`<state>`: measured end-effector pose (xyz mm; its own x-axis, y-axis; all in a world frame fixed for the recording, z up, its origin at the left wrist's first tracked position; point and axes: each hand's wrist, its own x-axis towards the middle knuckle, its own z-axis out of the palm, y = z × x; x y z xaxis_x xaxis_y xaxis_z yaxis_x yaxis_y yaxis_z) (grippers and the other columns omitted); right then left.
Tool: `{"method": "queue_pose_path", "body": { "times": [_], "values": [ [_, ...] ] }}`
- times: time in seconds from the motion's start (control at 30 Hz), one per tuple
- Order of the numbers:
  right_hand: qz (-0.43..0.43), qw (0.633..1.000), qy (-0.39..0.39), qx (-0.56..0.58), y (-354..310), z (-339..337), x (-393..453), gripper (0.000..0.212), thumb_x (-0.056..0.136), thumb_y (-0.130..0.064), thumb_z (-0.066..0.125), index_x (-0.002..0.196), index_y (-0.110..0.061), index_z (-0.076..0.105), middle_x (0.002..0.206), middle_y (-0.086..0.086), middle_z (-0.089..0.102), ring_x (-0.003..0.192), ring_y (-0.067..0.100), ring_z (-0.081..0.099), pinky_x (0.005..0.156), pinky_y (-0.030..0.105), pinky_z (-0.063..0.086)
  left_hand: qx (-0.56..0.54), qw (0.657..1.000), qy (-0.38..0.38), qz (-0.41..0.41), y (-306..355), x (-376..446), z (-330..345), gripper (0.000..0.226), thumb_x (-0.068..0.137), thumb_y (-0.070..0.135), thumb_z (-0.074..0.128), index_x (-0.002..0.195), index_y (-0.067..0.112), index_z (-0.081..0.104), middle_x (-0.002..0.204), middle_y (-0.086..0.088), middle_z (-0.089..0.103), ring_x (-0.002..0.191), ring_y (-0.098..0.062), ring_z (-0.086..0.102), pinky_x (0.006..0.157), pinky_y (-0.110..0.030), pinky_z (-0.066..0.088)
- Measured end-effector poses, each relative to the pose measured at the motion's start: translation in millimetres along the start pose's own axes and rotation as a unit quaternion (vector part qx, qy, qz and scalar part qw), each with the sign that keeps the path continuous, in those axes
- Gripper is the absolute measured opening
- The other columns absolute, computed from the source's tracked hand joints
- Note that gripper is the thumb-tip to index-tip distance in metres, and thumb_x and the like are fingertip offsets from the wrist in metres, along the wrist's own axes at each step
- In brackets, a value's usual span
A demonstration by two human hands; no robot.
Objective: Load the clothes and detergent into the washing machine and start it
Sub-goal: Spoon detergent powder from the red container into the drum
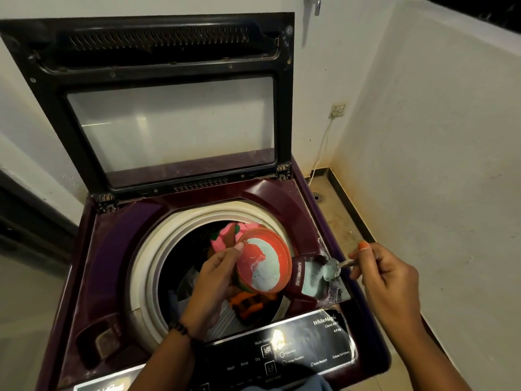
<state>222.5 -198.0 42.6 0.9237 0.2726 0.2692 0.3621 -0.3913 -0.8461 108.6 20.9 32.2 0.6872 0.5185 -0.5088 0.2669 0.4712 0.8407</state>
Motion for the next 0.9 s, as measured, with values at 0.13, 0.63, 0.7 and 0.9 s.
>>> {"method": "queue_pose_path", "body": {
  "times": [0.13,0.63,0.7,0.9],
  "values": [
    [-0.008,1.000,-0.008,-0.016,-1.7,1.1,-2.1,0.033,0.094,-0.033,0.046,0.070,-0.022,0.066,0.055,-0.001,0.063,0.041,0.005,0.052,0.041,0.015,0.036,0.010,1.000,-0.001,0.000,-1.0,0.6,0.7,0.030,0.094,0.031,0.055,0.102,0.004,0.069,0.103,-0.015,0.072,0.093,-0.031,0.068,0.051,-0.024,0.053],
    [0.085,0.962,-0.143,0.218,-15.5,7.1,-0.5,0.032,0.091,-0.025,0.048,0.103,-0.006,0.071,0.083,0.012,0.073,0.061,0.006,0.058,0.057,0.015,0.047,0.043,0.999,-0.023,-0.007,5.5,-6.7,7.8,0.030,0.093,0.036,0.056,0.098,0.012,0.073,0.098,-0.010,0.075,0.092,-0.027,0.071,0.057,-0.028,0.055],
    [0.076,0.956,-0.177,0.223,-16.6,13.1,-3.4,0.029,0.088,-0.020,0.051,0.104,-0.008,0.071,0.085,0.010,0.074,0.070,0.003,0.065,0.064,0.015,0.051,0.056,0.998,-0.034,-0.006,9.0,-8.9,10.5,0.033,0.094,0.035,0.055,0.097,0.007,0.073,0.095,-0.012,0.075,0.085,-0.025,0.071,0.053,-0.025,0.053],
    [0.080,0.949,-0.213,0.216,-11.6,20.7,-10.0,0.022,0.089,-0.020,0.056,0.101,-0.017,0.074,0.091,0.010,0.073,0.086,0.018,0.070,0.077,0.030,0.056,0.081,0.996,-0.035,0.014,14.9,-12.3,7.3,0.036,0.093,0.035,0.056,0.095,0.002,0.072,0.088,-0.012,0.074,0.080,-0.024,0.070,0.053,-0.025,0.052]
  ]
}}
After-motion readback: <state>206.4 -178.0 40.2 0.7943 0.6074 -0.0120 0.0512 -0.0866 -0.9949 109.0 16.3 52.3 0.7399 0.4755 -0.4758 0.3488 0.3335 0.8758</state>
